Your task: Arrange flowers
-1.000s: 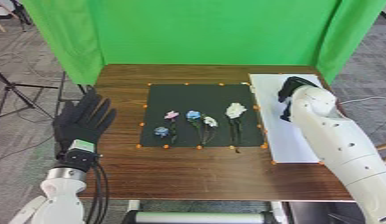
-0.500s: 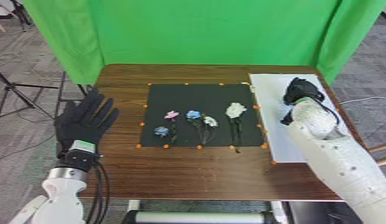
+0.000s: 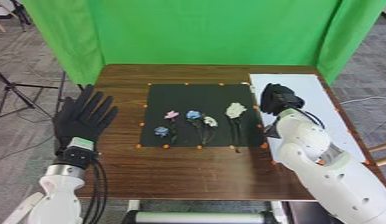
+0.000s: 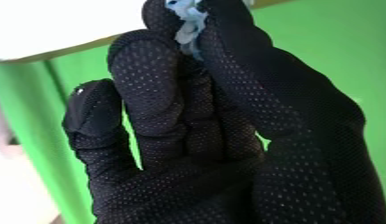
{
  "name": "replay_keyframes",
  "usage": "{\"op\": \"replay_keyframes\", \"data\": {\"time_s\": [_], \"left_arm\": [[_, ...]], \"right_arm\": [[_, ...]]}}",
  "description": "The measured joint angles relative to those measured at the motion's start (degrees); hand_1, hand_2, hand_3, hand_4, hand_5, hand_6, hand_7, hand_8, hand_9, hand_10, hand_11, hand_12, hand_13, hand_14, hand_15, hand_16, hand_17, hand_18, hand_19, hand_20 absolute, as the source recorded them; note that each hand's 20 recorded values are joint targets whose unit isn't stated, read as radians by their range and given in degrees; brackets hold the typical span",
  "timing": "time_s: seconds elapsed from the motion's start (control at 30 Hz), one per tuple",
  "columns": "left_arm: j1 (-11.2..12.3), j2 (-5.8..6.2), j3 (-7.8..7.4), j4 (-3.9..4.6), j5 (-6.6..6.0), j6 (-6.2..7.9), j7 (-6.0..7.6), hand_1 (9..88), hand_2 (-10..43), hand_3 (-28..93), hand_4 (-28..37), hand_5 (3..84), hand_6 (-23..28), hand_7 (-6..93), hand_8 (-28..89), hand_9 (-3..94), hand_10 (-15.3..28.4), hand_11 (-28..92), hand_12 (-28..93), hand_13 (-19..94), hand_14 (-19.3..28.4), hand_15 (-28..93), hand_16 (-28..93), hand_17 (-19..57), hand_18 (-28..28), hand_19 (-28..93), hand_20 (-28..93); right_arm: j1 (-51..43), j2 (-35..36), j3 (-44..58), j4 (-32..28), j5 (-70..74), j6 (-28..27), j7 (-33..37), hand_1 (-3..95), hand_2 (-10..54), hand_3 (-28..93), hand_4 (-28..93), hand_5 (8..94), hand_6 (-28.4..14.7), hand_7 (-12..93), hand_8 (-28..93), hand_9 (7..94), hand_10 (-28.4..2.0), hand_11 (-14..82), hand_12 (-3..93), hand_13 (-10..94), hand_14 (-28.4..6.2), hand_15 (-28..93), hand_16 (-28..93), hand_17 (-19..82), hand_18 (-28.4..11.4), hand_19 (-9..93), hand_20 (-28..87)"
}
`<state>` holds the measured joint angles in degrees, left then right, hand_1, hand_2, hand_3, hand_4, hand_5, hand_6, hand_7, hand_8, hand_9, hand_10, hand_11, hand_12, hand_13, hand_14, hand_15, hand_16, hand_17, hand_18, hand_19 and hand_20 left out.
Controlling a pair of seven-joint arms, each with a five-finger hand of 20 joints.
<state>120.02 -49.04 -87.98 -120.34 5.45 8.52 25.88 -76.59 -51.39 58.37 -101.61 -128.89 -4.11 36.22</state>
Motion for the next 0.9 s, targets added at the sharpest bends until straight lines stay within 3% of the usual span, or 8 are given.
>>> {"op": "replay_keyframes", "data": {"time_s": [0.27, 0.4, 0.47, 0.63, 0.9], "left_arm": [[-1.23, 0.07, 0.8, 0.07, -0.42, 0.21, -0.11, 19.9, 13.8, 70, -28.3, 28.4, 4.6, 17.5, -12, 27.3, 12.3, 17, 11, 20, 13.4, 30, -6, -5.1, 14.1, 33, 10], [-1.36, -0.16, 0.91, 0.08, -0.68, 0.21, -0.26, 19.9, 14.3, 69, -28.3, 29.0, 4.8, 16.8, -11, 27.7, 12.4, 17, 11, 20, 13.4, 30, -6, -5.1, 14.1, 33, 10], [-1.32, -0.25, 0.9, 0.08, -0.69, 0.24, -0.26, 22.6, 13.2, 74, -28.0, 29.1, 4.9, 16.7, -11, 27.6, 12.3, 17, 11, 20, 13.4, 31, -6, -5.1, 14.1, 33, 10], [-0.84, -0.47, 0.32, 0.06, -0.45, 0.3, -0.38, 23.8, 12.4, 76, -28.2, 29.9, 5.1, 17.0, -11, 27.8, 12.2, 17, 11, 20, 13.6, 31, -6, -5.1, 14.1, 33, 10], [0.02, -0.91, 0.03, 0.01, -0.44, 0.45, -0.58, 24.7, 12.0, 76, -28.3, 31.3, 5.4, 16.9, -11, 27.7, 12.4, 17, 11, 20, 13.5, 32, -6, -5.1, 14.1, 33, 10]], "right_arm": [[-0.86, -2.23, -1.63, 0.09, -1.54, -1.24, -0.49, 58.9, -9.5, 72, -28, 70.2, -3.1, 28, 0, 80.8, -10.0, 13.3, 43.0, 72, -6.9, 55, 42, 40, -22.5, 89, 36], [-1.8, -2.37, -1.55, -0.79, -1.76, -2.88, -0.46, 57.3, -9.5, 72, -28, 68.3, -3.4, 26, 0, 79.7, -10.4, 13.0, 41.7, 71, -7.4, 56, 41, 39, -22.7, 89, 35], [-2.44, -2.4, -1.3, -1.43, -1.74, -3.56, -0.45, 53.7, -9.5, 73, -28, 67.1, -3.5, 24, -2, 78.8, -10.9, 13.4, 40.8, 71, -8.8, 57, 39, 39, -22.8, 89, 34], [-4.49, -2.41, 0.09, -3.82, -0.35, -5.37, -0.55, 48.3, -9.5, 76, -28, 65.6, -3.5, 20, -11, 75.1, -13.2, 21.3, 33.2, 70, -10.8, 61, 31, 38, -23.1, 90, 33], [-5.73, -2.8, 0.77, -5.53, 1.46, -9.04, -0.45, 43.3, -9.5, 79, -26, 64.0, -4.6, 19, -12, 72.1, -15.6, 26.0, 22.3, 70, -12.0, 61, 28, 38, -23.5, 90, 32]]}}
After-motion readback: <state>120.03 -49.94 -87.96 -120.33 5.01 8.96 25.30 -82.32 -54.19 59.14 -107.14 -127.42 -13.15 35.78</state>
